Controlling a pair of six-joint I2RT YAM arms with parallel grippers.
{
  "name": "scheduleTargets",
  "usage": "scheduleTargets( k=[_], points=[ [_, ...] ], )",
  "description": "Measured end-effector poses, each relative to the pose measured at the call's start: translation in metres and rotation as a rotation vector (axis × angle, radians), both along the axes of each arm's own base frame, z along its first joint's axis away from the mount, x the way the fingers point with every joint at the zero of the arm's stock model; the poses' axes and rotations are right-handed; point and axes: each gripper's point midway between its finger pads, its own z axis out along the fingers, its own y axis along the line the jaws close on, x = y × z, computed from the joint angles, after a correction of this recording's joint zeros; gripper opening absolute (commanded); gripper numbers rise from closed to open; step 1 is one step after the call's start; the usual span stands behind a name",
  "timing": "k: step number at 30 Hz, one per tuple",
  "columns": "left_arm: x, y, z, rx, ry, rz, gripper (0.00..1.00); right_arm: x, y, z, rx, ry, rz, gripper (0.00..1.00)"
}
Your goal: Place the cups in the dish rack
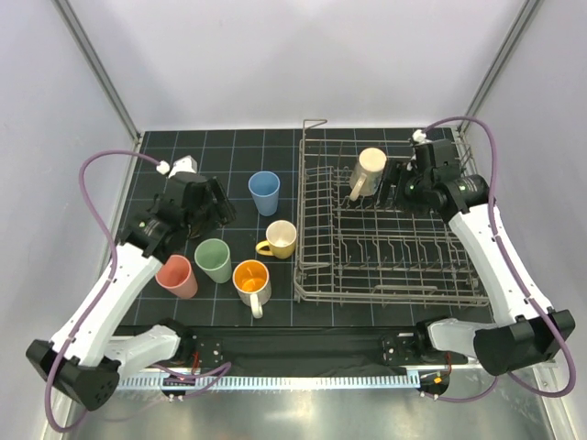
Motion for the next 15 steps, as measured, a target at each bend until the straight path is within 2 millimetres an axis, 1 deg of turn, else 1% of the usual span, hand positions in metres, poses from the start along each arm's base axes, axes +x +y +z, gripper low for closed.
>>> scheduleTargets(
  k=[2,4,7,9,10,12,15],
  points=[
    [0.006,0.005,-0.011,0.04,0.037,0.043,0.75,-0.015,0.01,0.003,-0.01,0.045,0.032,0.84],
    [0.012,0.009,-0.021,0.08,0.072,0.079,0.77,-0.03,0.024,0.009,-0.016,0.081,0.08,0.87],
    [0.024,0.015,-0.029,0.126,0.105,0.122,0.77,-0.051,0.044,0.014,-0.024,0.099,0.162,0.9],
    [0.034,0.022,-0.031,0.144,0.128,0.162,0.77,-0.066,0.052,0.014,-0.027,0.105,0.209,0.92],
    [0.039,0.028,-0.033,0.147,0.141,0.195,0.77,-0.074,0.052,0.014,-0.022,0.098,0.225,0.99],
    [0.046,0.043,-0.038,0.151,0.165,0.258,0.75,-0.086,0.048,0.016,-0.01,0.079,0.236,1.0],
    [0.053,0.074,-0.048,0.136,0.213,0.377,0.74,-0.105,0.046,0.027,0.036,0.026,0.275,1.0]
  ],
)
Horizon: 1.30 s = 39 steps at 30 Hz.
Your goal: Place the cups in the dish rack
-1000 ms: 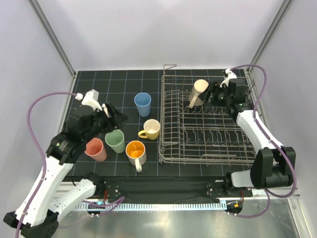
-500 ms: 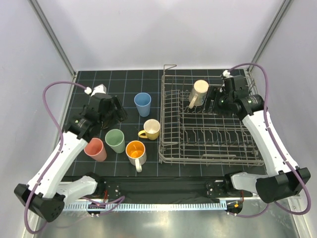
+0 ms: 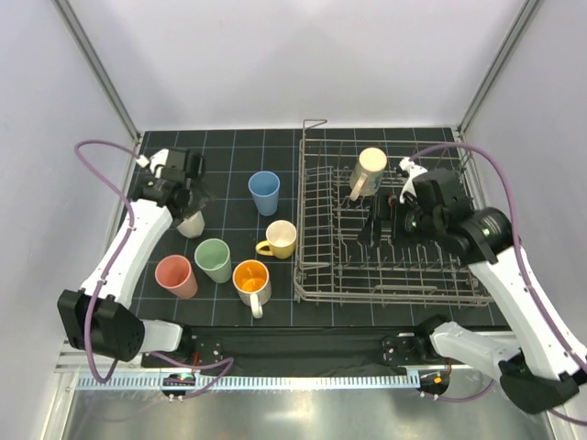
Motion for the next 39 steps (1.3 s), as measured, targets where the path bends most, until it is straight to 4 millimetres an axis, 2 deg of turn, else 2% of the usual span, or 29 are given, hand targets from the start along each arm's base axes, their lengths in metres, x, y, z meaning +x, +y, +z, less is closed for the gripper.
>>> scheduleTargets(
  k=[3,5,8,11,15,19,24,30,34,39],
  points=[
    [0.005,0.021,-0.006,0.001,0.016,0.075,0.77,-0.014,0.003,0.011,0.046,-0.041,0.059,1.0],
    [0.009,0.024,-0.01,0.011,0.036,0.085,0.78,-0.018,0.005,0.015,0.057,-0.057,0.088,1.0],
    [0.017,0.03,-0.019,0.018,0.068,0.101,0.79,-0.021,0.011,0.015,0.06,-0.055,0.125,1.0],
    [0.019,0.048,-0.029,0.032,0.103,0.128,0.78,-0.019,0.015,0.012,0.053,-0.042,0.138,1.0],
    [0.024,0.074,-0.028,0.055,0.105,0.095,0.79,-0.02,0.02,0.011,0.053,-0.045,0.171,1.0],
    [0.036,0.088,-0.027,0.04,0.069,0.027,0.78,-0.027,0.03,0.015,0.085,-0.048,0.233,1.0],
    [0.045,0.088,-0.029,0.024,0.056,-0.058,0.75,-0.03,0.035,0.018,0.095,-0.059,0.272,1.0],
    [0.048,0.084,-0.052,0.009,0.119,-0.098,0.72,-0.034,0.035,0.021,0.099,-0.082,0.296,1.0],
    [0.044,0.084,-0.058,0.013,0.135,-0.105,0.69,-0.035,0.036,0.022,0.103,-0.083,0.307,1.0],
    [0.032,0.082,-0.076,0.009,0.179,-0.123,0.66,-0.033,0.038,0.018,0.097,-0.068,0.309,1.0]
  ],
)
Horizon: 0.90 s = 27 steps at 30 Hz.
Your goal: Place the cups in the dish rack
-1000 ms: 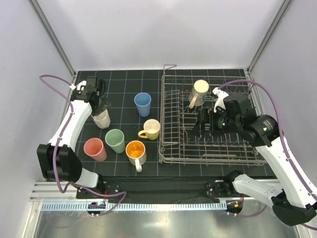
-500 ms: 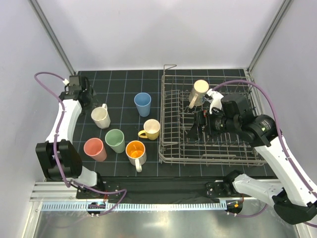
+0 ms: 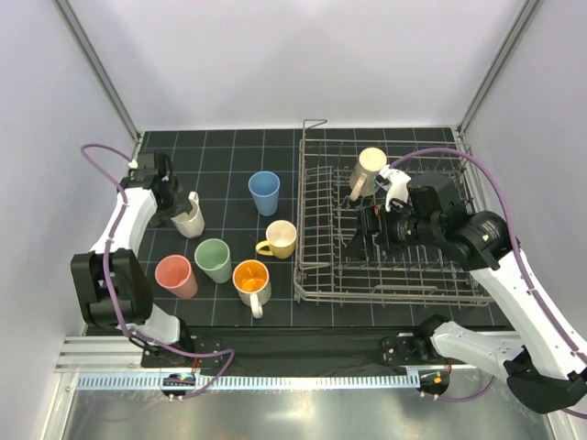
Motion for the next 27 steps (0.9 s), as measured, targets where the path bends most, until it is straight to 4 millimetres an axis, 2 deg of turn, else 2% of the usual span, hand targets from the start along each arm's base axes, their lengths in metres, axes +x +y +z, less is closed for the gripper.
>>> scheduleTargets(
  k=[6,12,14,15,21,27],
  points=[
    [-0.02,-0.004,-0.02,-0.014,0.039,-0.005,0.61,0.005,0.005,-0.008,-0.019,0.029,0.008,1.0],
    [-0.015,-0.003,-0.022,-0.008,0.013,-0.008,0.49,0.009,0.007,-0.012,-0.033,0.049,0.009,1.0],
    [-0.013,-0.003,-0.021,-0.008,0.005,-0.008,0.4,0.011,0.007,-0.01,-0.034,0.048,0.007,1.0],
    [-0.012,-0.003,-0.021,-0.007,0.003,-0.009,0.3,0.012,0.008,-0.008,-0.034,0.046,0.006,1.0],
    [-0.003,0.001,-0.022,0.005,-0.011,-0.003,0.0,0.018,0.011,-0.005,-0.042,0.049,-0.001,1.0],
    [-0.003,-0.002,-0.02,-0.011,-0.022,0.0,0.0,0.02,0.012,-0.004,-0.04,0.047,-0.001,1.0]
  ],
)
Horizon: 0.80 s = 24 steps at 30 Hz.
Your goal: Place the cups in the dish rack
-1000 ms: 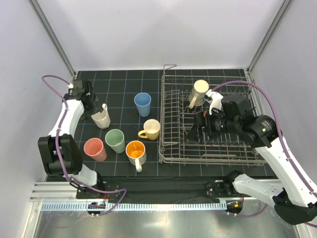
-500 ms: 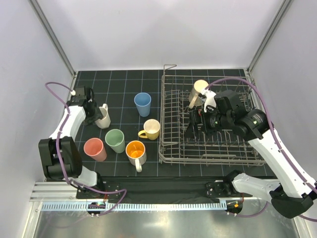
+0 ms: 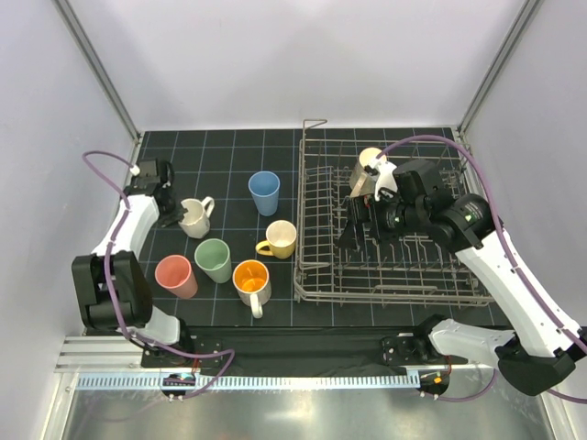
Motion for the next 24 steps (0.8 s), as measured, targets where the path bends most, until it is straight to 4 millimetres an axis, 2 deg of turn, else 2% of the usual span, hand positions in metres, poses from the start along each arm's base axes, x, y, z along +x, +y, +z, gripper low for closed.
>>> scheduleTargets(
  k=[3,7,11,14,17,19,21,24],
  points=[
    [-0.01,-0.003,0.014,-0.016,-0.03,0.023,0.0,0.001,0.002,0.0,0.004,0.001,0.001,1.0],
    [-0.017,-0.016,0.068,-0.038,-0.185,0.035,0.0,0.004,0.007,-0.003,0.009,0.029,0.002,1.0],
    [-0.026,-0.055,0.142,-0.126,-0.43,-0.009,0.0,0.008,0.02,0.006,0.068,0.046,0.004,1.0],
    [-0.046,-0.098,0.187,-0.256,-0.567,-0.105,0.0,0.006,0.032,0.021,0.154,0.052,0.016,1.0],
    [-0.073,-0.13,0.208,-0.351,-0.626,-0.212,0.0,-0.001,0.044,0.036,0.252,0.066,0.047,1.0],
    [-0.094,-0.143,0.212,-0.388,-0.642,-0.284,0.0,-0.007,0.048,0.038,0.29,0.093,0.064,1.0],
    [-0.112,-0.146,0.211,-0.4,-0.65,-0.321,0.0,-0.011,0.054,0.04,0.314,0.132,0.081,1.0],
    [-0.135,-0.136,0.21,-0.368,-0.673,-0.341,0.0,-0.008,0.064,0.041,0.332,0.191,0.096,1.0]
  ],
)
